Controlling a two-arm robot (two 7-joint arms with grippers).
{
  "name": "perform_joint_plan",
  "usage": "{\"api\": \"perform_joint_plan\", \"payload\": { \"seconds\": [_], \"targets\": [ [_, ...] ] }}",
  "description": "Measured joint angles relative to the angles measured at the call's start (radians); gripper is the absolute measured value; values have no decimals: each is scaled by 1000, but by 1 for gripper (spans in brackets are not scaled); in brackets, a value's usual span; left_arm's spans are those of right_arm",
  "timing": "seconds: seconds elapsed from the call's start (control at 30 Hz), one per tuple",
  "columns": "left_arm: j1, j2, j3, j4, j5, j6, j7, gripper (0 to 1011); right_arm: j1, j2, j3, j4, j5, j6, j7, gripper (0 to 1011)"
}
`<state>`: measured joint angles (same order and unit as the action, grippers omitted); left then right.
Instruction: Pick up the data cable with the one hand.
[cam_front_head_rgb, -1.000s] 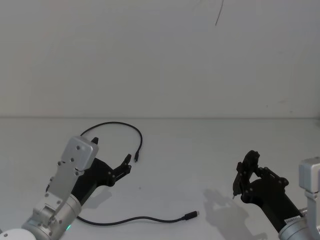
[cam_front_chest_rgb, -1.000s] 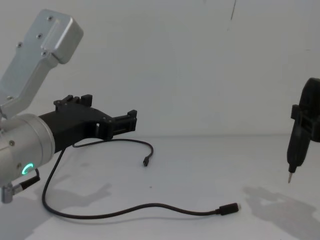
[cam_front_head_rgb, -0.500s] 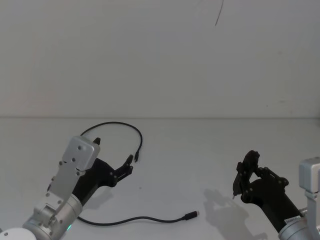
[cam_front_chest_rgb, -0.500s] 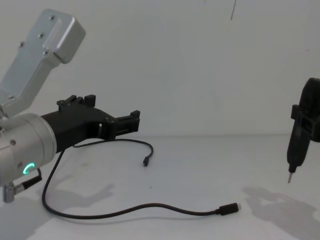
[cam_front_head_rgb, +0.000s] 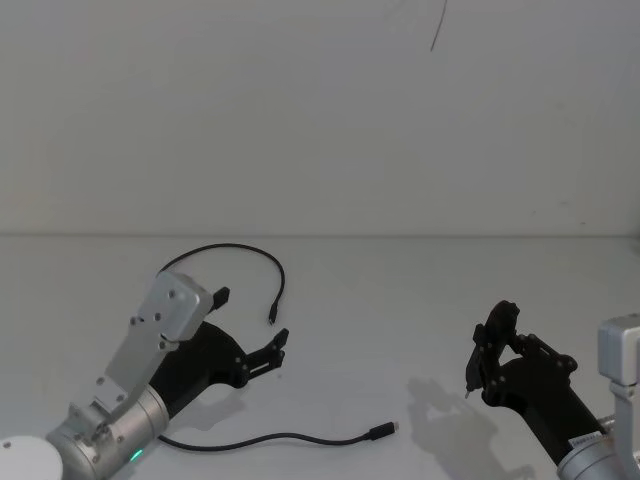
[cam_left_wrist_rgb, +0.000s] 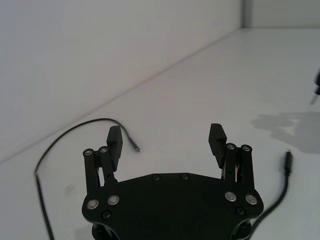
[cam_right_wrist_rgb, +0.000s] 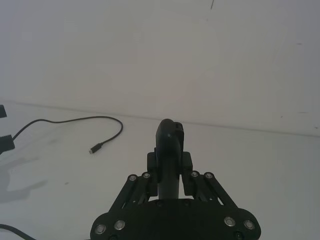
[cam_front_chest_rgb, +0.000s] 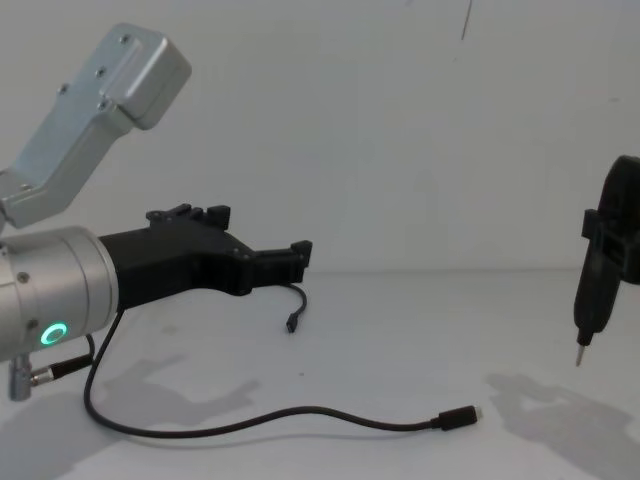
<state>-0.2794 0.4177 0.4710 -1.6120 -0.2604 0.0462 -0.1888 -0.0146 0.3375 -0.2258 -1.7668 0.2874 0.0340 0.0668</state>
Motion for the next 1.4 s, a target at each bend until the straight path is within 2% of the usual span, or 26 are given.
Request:
{"api": "perform_joint_plan", "payload": {
  "seconds": [0.07,0.1,0.27,0.4,0.43,0.63,0.73,1.03,1.4],
  "targets": [
    [-11,12,2,4,-20,12,-49,1002,0,0,0,0,0,0,0,263],
    [-11,12,2,4,-20,12,-49,1002,0,0,0,0,0,0,0,263],
    [-39,39,6,17,-62,39,-152,1002,0,0,0,0,0,0,0,263],
    [-55,52,8,24,-87,58,-208,1002,0,0,0,0,0,0,0,263],
    [-65,61,11,29,-100,71,-239,1001,0,0,0,0,0,0,0,263],
    [-99,86,20,44,-141,122,-327,1001,0,0,0,0,0,0,0,263],
    [-125,105,28,56,-167,167,-383,1001,0,0,0,0,0,0,0,263],
    [-187,139,58,93,-197,242,-489,1002,0,0,0,0,0,0,0,263],
    [-252,156,108,147,-198,268,-580,1002,0,0,0,0,0,0,0,263]
  ]
}}
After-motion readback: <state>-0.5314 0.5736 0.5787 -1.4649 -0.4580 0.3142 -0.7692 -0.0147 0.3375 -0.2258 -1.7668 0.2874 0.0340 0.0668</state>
